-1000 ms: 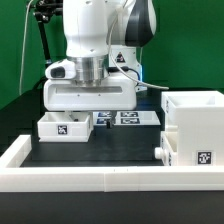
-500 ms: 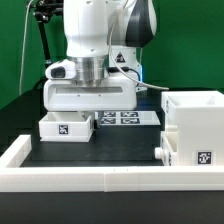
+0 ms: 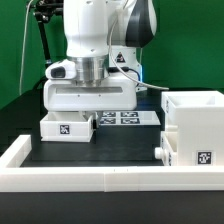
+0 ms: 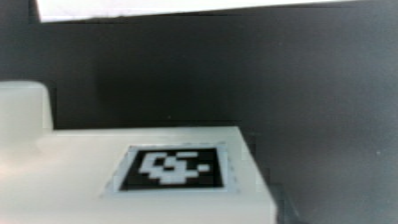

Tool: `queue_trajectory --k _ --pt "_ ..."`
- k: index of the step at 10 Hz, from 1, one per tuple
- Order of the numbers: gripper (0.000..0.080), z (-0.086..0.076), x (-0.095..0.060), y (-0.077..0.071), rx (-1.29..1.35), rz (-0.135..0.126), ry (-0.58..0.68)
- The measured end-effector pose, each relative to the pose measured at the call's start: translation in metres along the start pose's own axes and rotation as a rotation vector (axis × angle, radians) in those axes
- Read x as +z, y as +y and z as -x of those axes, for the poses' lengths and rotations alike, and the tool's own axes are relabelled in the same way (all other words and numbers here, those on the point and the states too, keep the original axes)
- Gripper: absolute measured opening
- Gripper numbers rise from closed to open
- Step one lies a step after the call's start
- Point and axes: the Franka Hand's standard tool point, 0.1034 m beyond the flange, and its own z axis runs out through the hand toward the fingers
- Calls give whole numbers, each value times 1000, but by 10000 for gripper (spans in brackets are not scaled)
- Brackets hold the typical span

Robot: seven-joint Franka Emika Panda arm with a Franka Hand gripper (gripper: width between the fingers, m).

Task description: Assemble drawer

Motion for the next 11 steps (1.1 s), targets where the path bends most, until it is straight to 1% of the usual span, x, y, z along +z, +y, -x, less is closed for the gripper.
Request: queue_trajectory --k 2,4,6,7,8,9,11 --pt "42 0 0 -1 -3 -1 -2" --pt "42 -5 -15 -19 -60 -9 -23" --pt "42 -7 -28 -26 -130 -20 -42" --pt "42 -12 -36 -28 -243 -31 -53" --pt "42 -14 -35 -28 -228 -29 -43" --pt "42 -12 -33 -28 -247 -29 -48" --pt "42 -12 -33 -27 -424 -32 -46"
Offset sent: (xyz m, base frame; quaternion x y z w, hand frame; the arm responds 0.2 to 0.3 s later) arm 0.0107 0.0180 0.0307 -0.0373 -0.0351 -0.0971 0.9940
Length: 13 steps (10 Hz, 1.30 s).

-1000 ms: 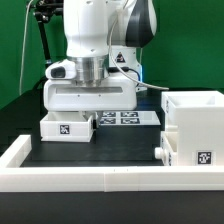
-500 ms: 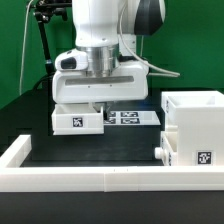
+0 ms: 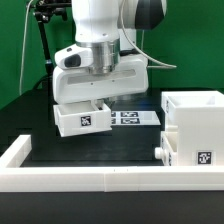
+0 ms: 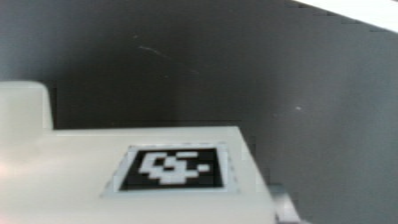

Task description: Assemble drawer

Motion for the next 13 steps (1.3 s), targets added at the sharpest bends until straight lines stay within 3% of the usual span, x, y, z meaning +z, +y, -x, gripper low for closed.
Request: queue_trajectory --k 2,7,10,11,13 --pt "42 -7 -2 4 -265 14 3" --pt "42 -39 -23 17 -756 86 -4" --pt "42 -36 -21 19 -911 83 -14" --pt "42 -37 -20 24 -1032 119 10" --pt "42 -47 -28 33 -1124 138 13"
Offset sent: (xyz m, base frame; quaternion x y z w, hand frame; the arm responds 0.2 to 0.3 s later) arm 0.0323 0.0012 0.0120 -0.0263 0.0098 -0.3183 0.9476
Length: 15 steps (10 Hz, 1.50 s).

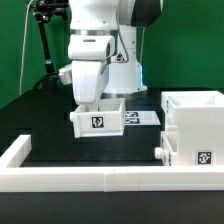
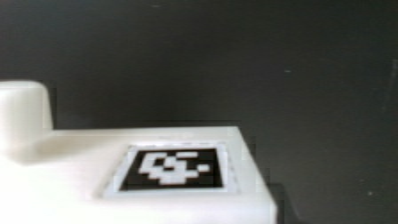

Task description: Assemble drawer

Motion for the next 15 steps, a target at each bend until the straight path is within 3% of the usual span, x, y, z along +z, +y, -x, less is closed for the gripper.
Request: queue_trajectory --k 2,3,7,12,15 --pt "42 -1 -7 23 -72 30 -19" --pt "42 -3 -7 28 -79 35 -24" --pt "42 -2 -5 27 -78 31 -24" --pt "42 -39 -1 64 -155 53 -29" --pt "42 -40 1 64 -148 53 -29"
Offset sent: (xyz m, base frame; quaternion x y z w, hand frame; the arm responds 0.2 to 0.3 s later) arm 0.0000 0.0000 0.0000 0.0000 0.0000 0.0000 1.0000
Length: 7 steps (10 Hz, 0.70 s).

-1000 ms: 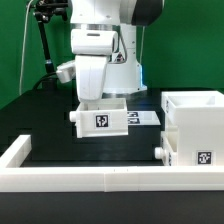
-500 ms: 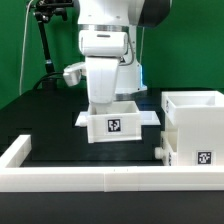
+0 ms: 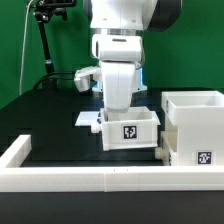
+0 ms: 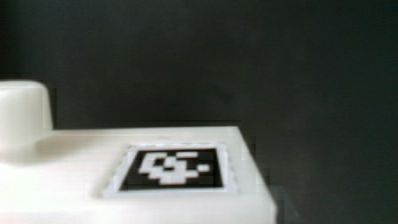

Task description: Assemble drawer

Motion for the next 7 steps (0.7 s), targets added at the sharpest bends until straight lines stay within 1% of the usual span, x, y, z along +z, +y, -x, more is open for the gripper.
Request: queue_trajectory --k 2,4,5,7 --pt "43 -1 0 0 2 0 0" --pt "44 -13 -2 4 14 -4 5" --pt "44 -18 -3 8 13 -2 6" --pt "44 -27 -3 10 38 -2 10"
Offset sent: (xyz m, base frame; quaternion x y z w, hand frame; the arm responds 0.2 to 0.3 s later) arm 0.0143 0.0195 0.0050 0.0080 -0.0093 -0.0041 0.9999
